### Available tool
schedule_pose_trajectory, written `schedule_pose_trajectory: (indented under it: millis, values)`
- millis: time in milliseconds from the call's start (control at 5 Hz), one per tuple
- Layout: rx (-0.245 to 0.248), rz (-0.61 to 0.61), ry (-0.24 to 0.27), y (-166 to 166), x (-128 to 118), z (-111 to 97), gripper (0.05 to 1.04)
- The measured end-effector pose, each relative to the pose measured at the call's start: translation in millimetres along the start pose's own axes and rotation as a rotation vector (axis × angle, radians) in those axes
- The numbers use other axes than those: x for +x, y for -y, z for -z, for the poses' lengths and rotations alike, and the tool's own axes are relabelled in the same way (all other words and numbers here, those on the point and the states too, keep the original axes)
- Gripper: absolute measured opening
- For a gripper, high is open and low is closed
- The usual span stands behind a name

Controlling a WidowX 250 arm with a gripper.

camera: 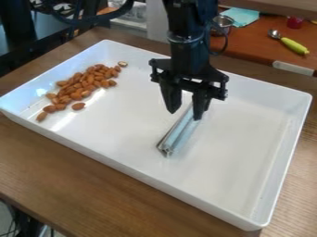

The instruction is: Sweep into pile

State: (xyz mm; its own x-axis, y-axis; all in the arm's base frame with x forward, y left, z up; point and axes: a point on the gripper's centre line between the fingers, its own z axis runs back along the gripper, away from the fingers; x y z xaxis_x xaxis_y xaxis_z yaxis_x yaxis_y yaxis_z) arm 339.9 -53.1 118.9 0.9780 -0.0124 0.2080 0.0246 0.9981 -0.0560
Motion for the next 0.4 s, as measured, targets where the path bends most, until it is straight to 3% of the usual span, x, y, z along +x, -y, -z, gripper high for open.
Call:
schedule_pose_trajectory:
  millis: [200,400]
  values:
    - [-0.032,-0.003,-0.016,-0.6,-2.1,-1.3,0.972]
    - [-0.087,0.005,0.009,1.6,0.5,-21.2,1.001]
